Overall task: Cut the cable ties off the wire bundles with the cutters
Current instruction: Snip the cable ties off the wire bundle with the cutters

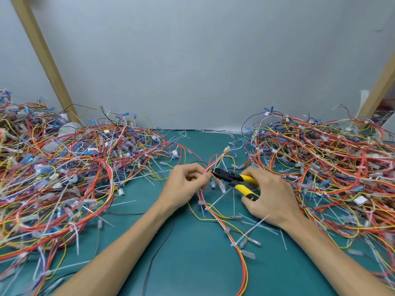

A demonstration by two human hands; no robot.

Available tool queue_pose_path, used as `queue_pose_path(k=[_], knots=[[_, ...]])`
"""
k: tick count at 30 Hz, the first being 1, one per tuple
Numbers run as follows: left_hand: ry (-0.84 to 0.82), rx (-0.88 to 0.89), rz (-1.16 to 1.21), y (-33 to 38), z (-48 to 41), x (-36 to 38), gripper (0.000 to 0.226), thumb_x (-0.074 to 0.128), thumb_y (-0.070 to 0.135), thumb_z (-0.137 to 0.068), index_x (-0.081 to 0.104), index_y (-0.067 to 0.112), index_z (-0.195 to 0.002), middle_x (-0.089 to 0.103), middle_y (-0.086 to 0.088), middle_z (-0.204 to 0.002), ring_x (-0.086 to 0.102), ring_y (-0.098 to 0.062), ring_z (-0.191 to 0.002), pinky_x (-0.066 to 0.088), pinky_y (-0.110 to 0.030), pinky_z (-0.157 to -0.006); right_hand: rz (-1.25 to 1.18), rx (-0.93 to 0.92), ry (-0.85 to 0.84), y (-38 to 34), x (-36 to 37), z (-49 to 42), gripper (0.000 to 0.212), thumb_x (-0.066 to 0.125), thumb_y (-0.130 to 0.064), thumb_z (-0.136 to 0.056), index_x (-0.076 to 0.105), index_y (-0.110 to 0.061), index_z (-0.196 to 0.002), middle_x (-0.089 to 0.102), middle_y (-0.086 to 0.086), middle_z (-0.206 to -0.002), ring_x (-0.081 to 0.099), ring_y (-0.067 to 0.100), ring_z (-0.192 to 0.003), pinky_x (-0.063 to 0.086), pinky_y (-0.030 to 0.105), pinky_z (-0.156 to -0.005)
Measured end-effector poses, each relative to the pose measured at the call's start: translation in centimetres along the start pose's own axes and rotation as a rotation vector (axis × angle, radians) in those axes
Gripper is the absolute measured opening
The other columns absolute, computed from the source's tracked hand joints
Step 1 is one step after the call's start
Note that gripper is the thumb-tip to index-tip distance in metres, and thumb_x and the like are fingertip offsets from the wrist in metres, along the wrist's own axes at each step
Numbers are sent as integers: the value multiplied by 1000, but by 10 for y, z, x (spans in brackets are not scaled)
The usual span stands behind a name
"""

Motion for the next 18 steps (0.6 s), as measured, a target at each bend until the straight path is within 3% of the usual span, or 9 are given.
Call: queue_pose_path(k=[5, 12, 18], knots=[[-22, 16, 6, 2, 1, 4, 18, 65, 11, -90, 66, 4, -74, 61, 0, -54, 45, -16, -55, 34, -21, -54, 9, -36, -11, -4, 2, 0, 43, 59, -44, -62, 53, -36, -103, 56, -16, -90, 52, 13, -82, 39, 27, -62], [-20, 25, 0, 3, 1, 4, 18, 65, 7, -89, 67, 6, -71, 61, -2, -54, 43, -17, -54, 33, -21, -52, -1, -57, -16, -6, 3, 0, 48, 62, -41, -63, 56, -33, -110, 57, -15, -95, 54, 14, -92, 44, 28, -70], [-12, 42, -60, 7, 2, 4, 25, 64, 3, -86, 66, 17, -66, 61, 3, -53, 46, -14, -53, 37, -24, -53, 4, -56, 0, -7, 1, 0, 37, 61, -42, -62, 59, -33, -99, 59, -14, -82, 54, 15, -80, 46, 29, -63]])
Point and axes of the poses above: each hand's wrist, its own z-axis away from the middle knuckle, its own x-axis out of the palm, y = z × x, the point moved 10 cm from there along -z, towards the middle knuckle
